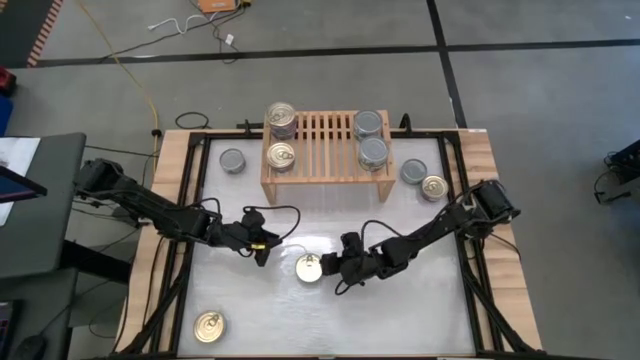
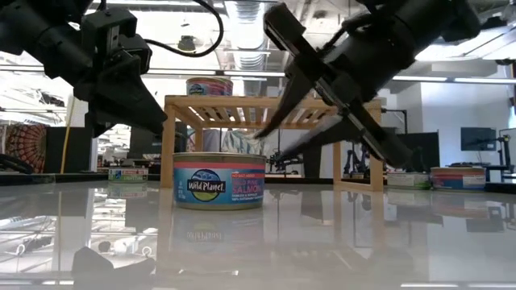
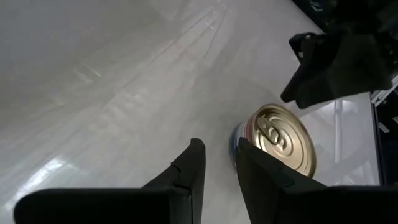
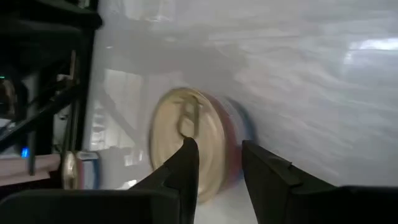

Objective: Stack canned seafood by type on shelf
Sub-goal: Stack the blue-pink tuna can on top of the other blue tuna-pink can on the shelf

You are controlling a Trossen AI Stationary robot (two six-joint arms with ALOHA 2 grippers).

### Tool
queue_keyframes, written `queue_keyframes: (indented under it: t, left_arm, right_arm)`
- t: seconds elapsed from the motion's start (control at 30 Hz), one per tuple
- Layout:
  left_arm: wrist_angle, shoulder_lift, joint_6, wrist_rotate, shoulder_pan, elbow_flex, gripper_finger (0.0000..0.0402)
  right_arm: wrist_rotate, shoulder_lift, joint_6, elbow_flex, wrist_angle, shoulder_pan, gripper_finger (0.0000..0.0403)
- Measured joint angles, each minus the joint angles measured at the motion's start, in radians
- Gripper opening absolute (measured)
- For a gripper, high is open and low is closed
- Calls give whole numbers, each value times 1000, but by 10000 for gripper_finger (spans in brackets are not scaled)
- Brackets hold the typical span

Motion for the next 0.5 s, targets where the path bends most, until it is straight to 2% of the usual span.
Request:
queue_keyframes:
  t: [0.37, 0.5]
  left_arm:
    - [1, 0, 4, 0, 0, 0, 81]
    - [1, 0, 4, -1, 0, 0, 81]
  right_arm:
    - [-31, 2, 32, 0, 11, 2, 145]
    - [-57, 46, 41, 15, 19, 0, 135]
